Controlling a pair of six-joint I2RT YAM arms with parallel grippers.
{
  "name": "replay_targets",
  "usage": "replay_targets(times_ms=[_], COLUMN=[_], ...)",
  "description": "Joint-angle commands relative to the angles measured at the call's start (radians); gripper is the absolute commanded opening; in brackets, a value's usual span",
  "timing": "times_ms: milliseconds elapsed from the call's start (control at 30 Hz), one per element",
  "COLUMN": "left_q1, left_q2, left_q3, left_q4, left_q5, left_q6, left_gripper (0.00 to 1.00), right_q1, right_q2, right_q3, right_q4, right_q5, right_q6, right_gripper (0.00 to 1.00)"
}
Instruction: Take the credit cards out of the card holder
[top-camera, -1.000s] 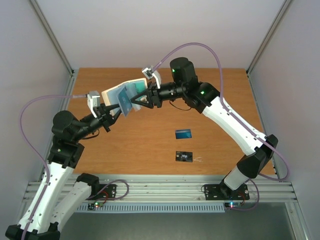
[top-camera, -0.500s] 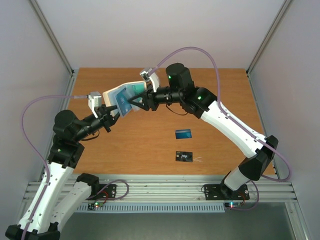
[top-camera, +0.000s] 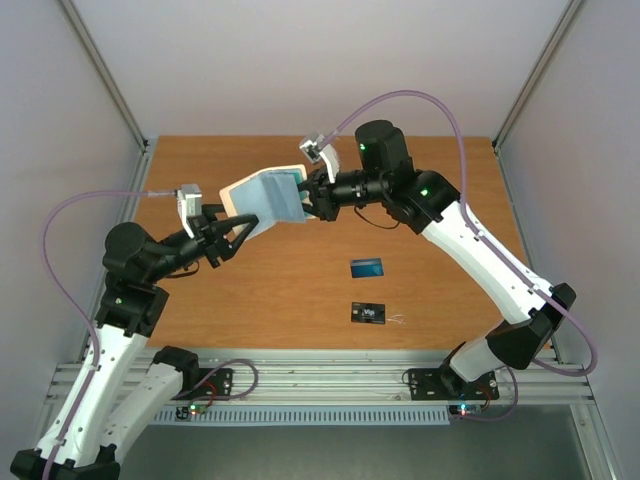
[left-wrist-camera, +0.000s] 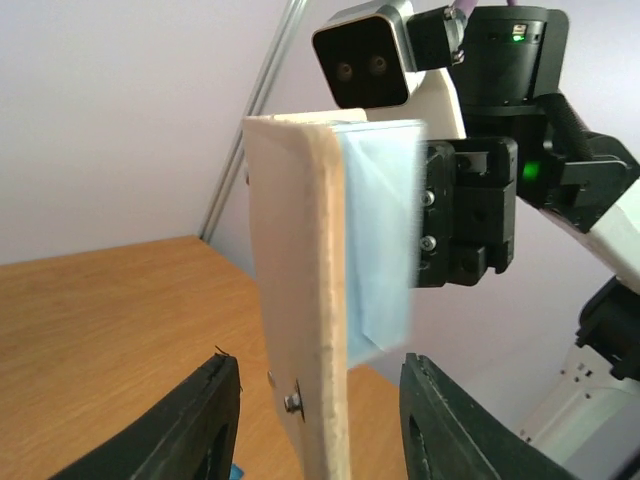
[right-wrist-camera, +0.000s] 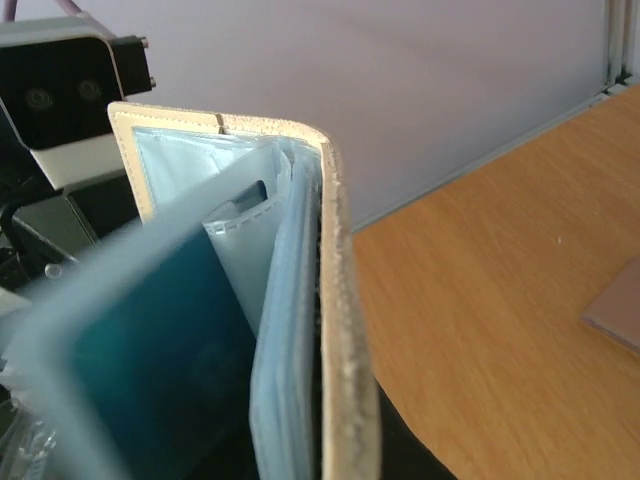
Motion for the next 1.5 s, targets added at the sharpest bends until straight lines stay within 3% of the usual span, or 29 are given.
replay_targets(times_ms=[0, 367, 433, 533, 700, 867, 1033, 1100, 1167, 1233, 1300, 1467], left_q1=[-0.002, -0.005, -0.004, -0.004, -0.006, -0.005, -0.005, -0.005, -0.004, -0.002, 0.001, 0.002], left_q2=[-0.009, 0.014, 0.013, 0.010, 0.013, 0.019, 0.023, 0.023, 0.021, 0.015, 0.012, 0.010], left_q3=[-0.010, 0.008, 0.011, 0.010, -0.001, -0.020, -0.023, -0.023, -0.025, -0.026, -0.027, -0.036], left_q4=[0.100, 0.065, 0.036, 0.009, -0.054, -0.051, -0.041, -0.037, -0.036, -0.036, -0.033, 0.030], left_q5=[0.060, -0.012, -0.046, -0.071, -0.146, -0.131, -0.129, -0.127, -0.126, -0.124, -0.115, -0.072], left_q6=[-0.013, 0.002, 0.007, 0.027, 0.031, -0.019, -0.037, -0.040, -0.043, -0.045, -0.048, -0.069], left_gripper=[0.47, 0.59, 0.62, 0.69, 0.85, 0.89, 0.96, 0.95, 0.87, 0.71, 0.49, 0.10], right_q1=[-0.004, 0.015, 0.032, 0.058, 0.165, 0.206, 0.249, 0.256, 0.255, 0.249, 0.229, 0.133], right_q2=[-0.042, 0.029, 0.042, 0.073, 0.174, 0.207, 0.243, 0.256, 0.245, 0.225, 0.206, 0.155], right_q3=[0.047, 0.078, 0.098, 0.161, 0.367, 0.418, 0.487, 0.516, 0.513, 0.500, 0.492, 0.439], right_q4=[-0.068, 0.005, -0.024, -0.146, -0.375, -0.407, -0.469, -0.492, -0.484, -0.471, -0.475, -0.484], right_q5=[-0.048, -0.073, 0.032, 0.313, 0.703, 0.713, 0.846, 0.813, 0.745, 0.656, 0.543, 0.216], right_q6=[-0.074, 0.010, -0.005, -0.018, -0.116, -0.153, -0.202, -0.224, -0.253, -0.277, -0.296, -0.299], right_gripper=[0.01, 0.01, 0.01, 0.01, 0.01, 0.01, 0.01, 0.01, 0.01, 0.01, 0.01, 0.01])
